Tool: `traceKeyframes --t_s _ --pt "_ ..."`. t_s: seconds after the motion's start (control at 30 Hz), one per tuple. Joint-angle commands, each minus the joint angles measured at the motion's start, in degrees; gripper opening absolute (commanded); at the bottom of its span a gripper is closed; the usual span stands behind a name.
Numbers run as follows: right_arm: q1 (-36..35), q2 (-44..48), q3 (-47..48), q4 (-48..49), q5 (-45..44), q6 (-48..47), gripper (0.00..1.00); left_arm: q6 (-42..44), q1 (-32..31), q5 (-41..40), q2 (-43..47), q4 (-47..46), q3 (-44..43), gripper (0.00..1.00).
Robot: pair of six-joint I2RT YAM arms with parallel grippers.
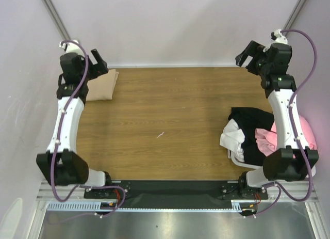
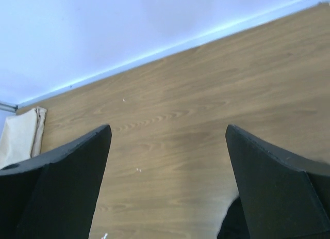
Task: Fold and stack the t-shirts
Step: Neatly place the folded tshirt to the corner
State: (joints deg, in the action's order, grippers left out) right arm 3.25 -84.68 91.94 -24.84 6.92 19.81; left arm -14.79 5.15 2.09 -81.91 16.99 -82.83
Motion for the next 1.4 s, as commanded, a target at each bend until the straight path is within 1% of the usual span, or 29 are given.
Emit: traceKeyframes --t_s 0.0,0.03,0.07,0.1,0.13,0.17,0.2,0.23,0.27,0.3,0.33,0.37,0.4,0.47,0.5,0.57,0.67,0.83,1.03,1.37 --pt "0.3 5.4 -6.1 2.8 -3.0 -0.1 1.00 -0.7 -0.2 -0.5 7.9 0.0 7.1 1.00" --pt "0.3 6.5 -7.6 2.9 -3.3 0.1 1.00 -0.7 -0.2 -0.5 12.4 -0.5 9.1 1.00" --pt "0.3 7.7 -9.6 3.4 -3.8 0.1 1.00 -0.7 -0.2 -0.5 14.6 -1.7 11.3 1.00" --pt "0.3 10.8 -13.4 4.1 -4.0 0.2 1.00 -0.7 -0.1 -0.7 16.7 -2.3 15.4 1.00" --pt "0.3 12.5 -16.2 5.1 -4.1 0.4 1.00 -0.9 -0.1 -0.9 19.2 -2.8 17.5 1.00" --pt "0.3 14.5 -18.8 7.0 -4.5 0.6 1.00 -1.7 -0.2 -0.9 23.6 -4.4 19.7 1.00" --pt "0.3 16.5 -25.2 8.5 -4.3 0.9 1.00 -2.2 -0.2 -1.1 26.2 -5.2 24.2 1.00" --pt "0.3 20.6 -28.4 10.1 -4.1 1.5 1.00 -2.7 -0.2 -1.3 28.3 -6.1 26.4 1.00" --pt "0.3 22.4 -31.4 13.3 -3.7 2.1 1.00 -3.8 -0.2 -1.7 32.3 -7.5 28.6 1.00" --pt "0.3 24.0 -35.0 14.9 -3.0 2.7 1.00 -4.4 -0.1 -1.9 34.3 -8.3 32.7 1.00" --pt "0.3 25.8 -40.2 16.4 -2.3 4.2 1.00 -5.1 -0.1 -1.9 36.1 -9.1 34.8 1.00" --pt "0.3 28.1 -42.8 18.0 -1.0 5.1 1.00 -6.6 -0.1 -1.9 39.6 -10.3 36.7 1.00" --pt "0.2 29.1 -44.6 18.4 -0.4 6.2 1.00 -7.3 -0.1 -1.9 41.2 -10.8 40.2 1.00" --pt "0.1 31.4 -49.3 19.0 0.5 8.5 1.00 -8.6 -0.1 -1.9 44.1 -11.6 43.2 1.00" --pt "0.0 32.1 -50.4 19.3 0.9 8.8 1.00 -8.9 -0.1 -3.5 46.4 -11.5 45.3 1.00" --pt "-0.1 33.3 -53.5 20.0 2.5 8.8 1.00 -8.9 -0.2 -3.8 47.7 -9.9 46.7 1.00" --pt "-0.2 34.7 -54.3 18.7 2.8 8.3 1.00 -7.0 -2.2 -5.6 49.5 -8.6 47.8 1.00" --pt "-0.2 37.7 -54.3 16.2 1.7 7.2 1.00 -6.7 -4.0 -5.2 52.1 -8.0 50.0 1.00" --pt "-0.2 38.8 -54.2 14.6 0.7 6.1 1.00 -5.7 -4.4 -2.8 54.2 -7.2 52.8 1.00" --pt "-0.2 39.3 -55.4 14.6 0.8 6.3 1.00 -4.8 -4.4 -2.9 56.3 -6.0 54.4 1.00"
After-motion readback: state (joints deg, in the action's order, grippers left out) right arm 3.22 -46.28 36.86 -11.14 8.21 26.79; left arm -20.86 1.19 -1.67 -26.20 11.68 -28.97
